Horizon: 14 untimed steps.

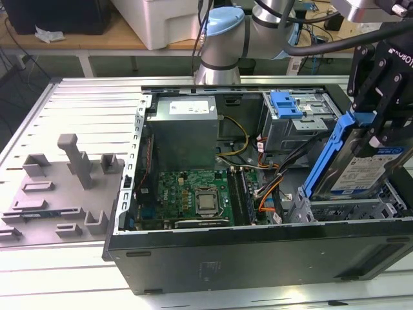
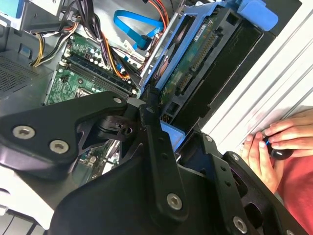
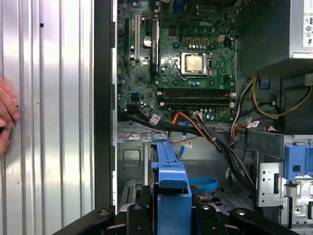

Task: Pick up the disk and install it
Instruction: 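Insert the disk into the insertion slot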

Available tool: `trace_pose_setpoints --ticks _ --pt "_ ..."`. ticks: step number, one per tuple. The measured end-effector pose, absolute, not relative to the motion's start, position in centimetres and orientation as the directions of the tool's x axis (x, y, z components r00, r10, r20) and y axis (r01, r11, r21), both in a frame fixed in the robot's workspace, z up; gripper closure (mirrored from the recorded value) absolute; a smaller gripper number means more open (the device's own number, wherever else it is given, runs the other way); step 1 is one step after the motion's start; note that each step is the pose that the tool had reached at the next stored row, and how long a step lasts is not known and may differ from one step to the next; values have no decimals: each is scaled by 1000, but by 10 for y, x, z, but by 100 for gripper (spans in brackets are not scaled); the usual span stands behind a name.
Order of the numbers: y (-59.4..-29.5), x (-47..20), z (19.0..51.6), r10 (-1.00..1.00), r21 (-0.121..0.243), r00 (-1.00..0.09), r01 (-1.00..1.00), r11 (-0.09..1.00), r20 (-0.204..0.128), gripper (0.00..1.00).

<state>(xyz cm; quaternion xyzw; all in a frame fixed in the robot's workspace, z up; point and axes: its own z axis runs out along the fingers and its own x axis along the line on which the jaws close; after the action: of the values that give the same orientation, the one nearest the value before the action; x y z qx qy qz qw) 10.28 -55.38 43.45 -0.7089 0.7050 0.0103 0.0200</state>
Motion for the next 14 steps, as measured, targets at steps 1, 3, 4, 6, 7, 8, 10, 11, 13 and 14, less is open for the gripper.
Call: trace_pose_setpoints --ticks 1,3,4,6,7,8,10,11,13,14 --pt "-554 103 434 -999 -14 6 -1000 -5 -43 64" --pt "-554 103 433 -999 -14 6 -1000 -5 -43 64" --pt "-554 103 433 -999 -14 6 -1000 -5 -43 64" --pt "-554 103 432 -999 -14 6 -1000 -5 -43 64" --pt "-554 103 432 -999 -14 6 -1000 -5 -43 64" --pt "-554 103 432 -999 -14 6 -1000 -5 -43 64" --pt "-554 103 431 -999 -14 6 -1000 -5 -43 64" --pt "-554 103 431 -999 -14 6 -1000 -5 -43 64" --pt "-554 103 430 -999 -14 6 -1000 -5 -43 64" --pt "-554 103 429 -999 -14 6 -1000 -5 -43 64"
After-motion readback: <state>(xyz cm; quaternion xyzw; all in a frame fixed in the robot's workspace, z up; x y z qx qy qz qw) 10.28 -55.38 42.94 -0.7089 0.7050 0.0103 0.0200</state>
